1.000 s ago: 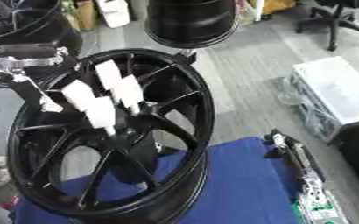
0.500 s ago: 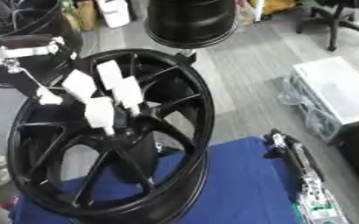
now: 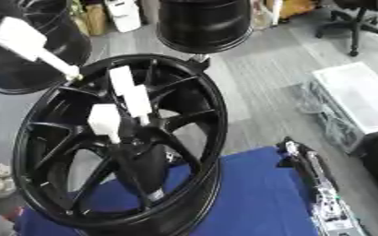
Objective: Pull the pin out of the wheel hub.
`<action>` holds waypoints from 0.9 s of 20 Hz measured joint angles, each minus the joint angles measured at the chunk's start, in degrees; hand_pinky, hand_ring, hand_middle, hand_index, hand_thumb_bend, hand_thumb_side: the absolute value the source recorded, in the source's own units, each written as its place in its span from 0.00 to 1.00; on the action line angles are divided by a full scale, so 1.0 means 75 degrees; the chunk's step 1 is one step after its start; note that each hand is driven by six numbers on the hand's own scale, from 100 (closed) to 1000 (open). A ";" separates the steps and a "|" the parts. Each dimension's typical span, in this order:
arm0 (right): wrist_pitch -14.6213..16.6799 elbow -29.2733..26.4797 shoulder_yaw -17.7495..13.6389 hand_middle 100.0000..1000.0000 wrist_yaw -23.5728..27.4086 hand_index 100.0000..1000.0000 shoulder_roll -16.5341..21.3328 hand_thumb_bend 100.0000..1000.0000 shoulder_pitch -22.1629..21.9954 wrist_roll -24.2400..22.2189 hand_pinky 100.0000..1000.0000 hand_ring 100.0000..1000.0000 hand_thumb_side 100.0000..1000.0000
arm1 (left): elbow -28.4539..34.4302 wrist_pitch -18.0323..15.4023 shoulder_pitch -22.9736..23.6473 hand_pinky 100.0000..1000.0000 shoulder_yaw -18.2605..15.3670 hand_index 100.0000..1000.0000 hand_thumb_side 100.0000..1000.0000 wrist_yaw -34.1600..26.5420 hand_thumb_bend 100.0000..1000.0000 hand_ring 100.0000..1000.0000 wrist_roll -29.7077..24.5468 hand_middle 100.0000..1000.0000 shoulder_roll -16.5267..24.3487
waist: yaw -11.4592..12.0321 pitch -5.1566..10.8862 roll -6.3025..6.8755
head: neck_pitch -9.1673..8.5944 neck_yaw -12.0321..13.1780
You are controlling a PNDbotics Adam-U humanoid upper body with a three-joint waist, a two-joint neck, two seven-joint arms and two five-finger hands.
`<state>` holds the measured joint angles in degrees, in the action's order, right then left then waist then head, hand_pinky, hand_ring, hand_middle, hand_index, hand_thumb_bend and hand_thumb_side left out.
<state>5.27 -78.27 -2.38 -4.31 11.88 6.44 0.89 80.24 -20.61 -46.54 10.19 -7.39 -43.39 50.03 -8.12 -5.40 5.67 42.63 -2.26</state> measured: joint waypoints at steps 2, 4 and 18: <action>-0.0006 0.0000 -0.0024 0.54 0.0000 0.64 0.0002 0.00 -0.0033 0.0032 0.58 0.43 0.86 | 0.0049 0.0086 0.0543 0.72 -0.0457 0.45 0.00 -0.0280 0.22 0.44 -0.0086 0.30 0.0358 | 0.0027 0.0012 -0.0001 | 0.0000 -0.0022; -0.0001 0.0000 -0.0061 0.54 0.0000 0.64 0.0004 0.00 -0.0062 0.0062 0.58 0.43 0.86 | 0.0032 0.0140 0.1206 0.72 -0.0871 0.46 0.00 -0.0437 0.21 0.44 -0.0140 0.31 0.0627 | 0.0044 0.0021 0.0002 | 0.0000 -0.0033; 0.0006 -0.0024 -0.0107 0.54 -0.0063 0.64 0.0018 0.00 -0.0125 0.0112 0.57 0.43 0.86 | -0.3612 -0.0033 0.2832 0.75 -0.1907 0.84 0.45 0.3128 0.80 0.64 0.1147 0.73 -0.0573 | 0.0065 0.0071 -0.0088 | 0.0018 -0.0041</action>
<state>5.31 -78.45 -3.18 -4.78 12.01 5.51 1.73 53.15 -20.85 -25.31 -4.11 16.08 -34.78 45.74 -7.63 -4.87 5.01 42.77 -2.57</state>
